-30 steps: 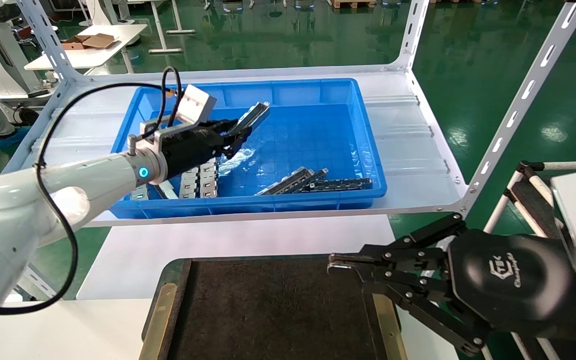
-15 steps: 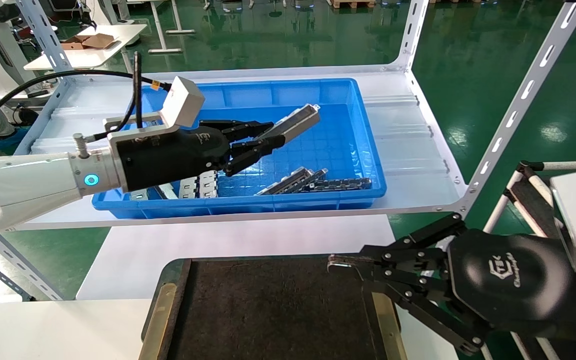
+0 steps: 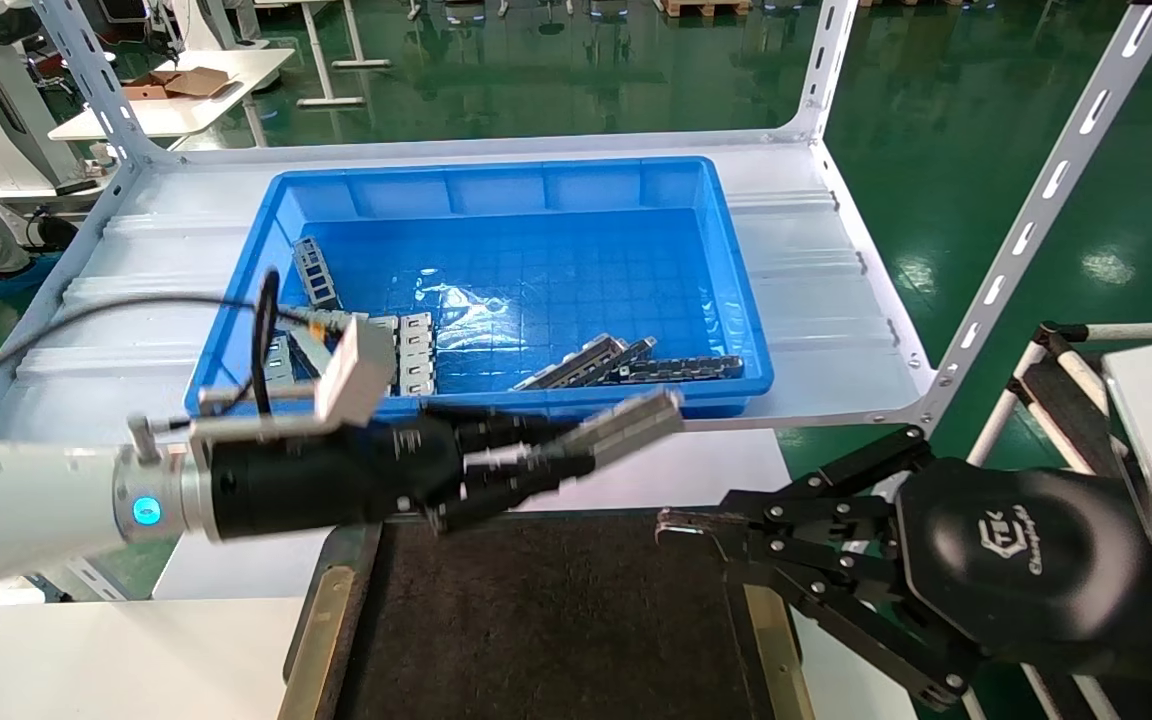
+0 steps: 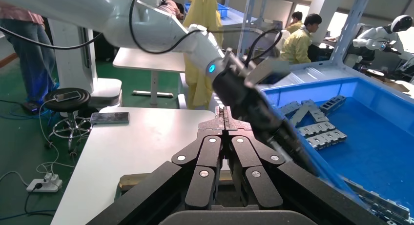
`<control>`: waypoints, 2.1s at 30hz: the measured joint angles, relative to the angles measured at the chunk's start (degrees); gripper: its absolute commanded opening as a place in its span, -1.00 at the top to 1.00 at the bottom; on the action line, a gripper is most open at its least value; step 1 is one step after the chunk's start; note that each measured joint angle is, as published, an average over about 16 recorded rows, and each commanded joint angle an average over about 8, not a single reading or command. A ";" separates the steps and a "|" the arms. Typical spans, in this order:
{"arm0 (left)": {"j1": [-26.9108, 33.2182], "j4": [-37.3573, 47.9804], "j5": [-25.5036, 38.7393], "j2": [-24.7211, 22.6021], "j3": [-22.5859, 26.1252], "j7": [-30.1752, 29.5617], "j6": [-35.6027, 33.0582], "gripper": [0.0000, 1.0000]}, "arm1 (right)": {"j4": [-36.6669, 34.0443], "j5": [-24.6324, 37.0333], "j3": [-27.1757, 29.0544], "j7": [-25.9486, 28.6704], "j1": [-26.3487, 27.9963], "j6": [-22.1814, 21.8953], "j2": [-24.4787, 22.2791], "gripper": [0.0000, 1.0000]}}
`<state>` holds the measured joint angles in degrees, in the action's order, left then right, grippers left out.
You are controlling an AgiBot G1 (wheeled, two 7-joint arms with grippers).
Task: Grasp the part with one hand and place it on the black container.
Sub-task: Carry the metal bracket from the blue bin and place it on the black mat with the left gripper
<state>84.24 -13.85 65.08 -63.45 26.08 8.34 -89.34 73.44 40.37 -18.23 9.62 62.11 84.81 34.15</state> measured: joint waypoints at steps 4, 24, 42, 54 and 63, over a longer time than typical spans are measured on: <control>-5.56 -3.35 -0.67 0.24 0.23 -2.32 0.32 1.00 | 0.00 -0.01 -0.01 0.00 0.00 0.00 0.00 1.00; -28.93 -19.50 0.39 -4.41 0.00 -16.00 29.70 1.00 | 0.00 -0.03 -0.05 -0.02 0.01 -0.02 -0.02 1.00; -38.27 -32.99 7.73 -11.18 3.13 -33.69 61.80 1.00 | 0.00 -0.06 -0.09 -0.04 0.02 -0.04 -0.03 1.00; -38.50 -33.73 9.83 -14.12 9.69 -41.87 74.95 1.00 | 0.00 -0.07 -0.11 -0.05 0.03 -0.05 -0.04 1.00; -36.83 -32.91 7.57 -14.60 17.63 -46.92 84.10 1.00 | 0.00 -0.09 -0.13 -0.06 0.03 -0.05 -0.05 1.00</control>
<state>47.41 -46.77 72.65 -78.05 43.71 -38.58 -5.24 73.44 40.28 -18.36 9.55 62.14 84.76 34.10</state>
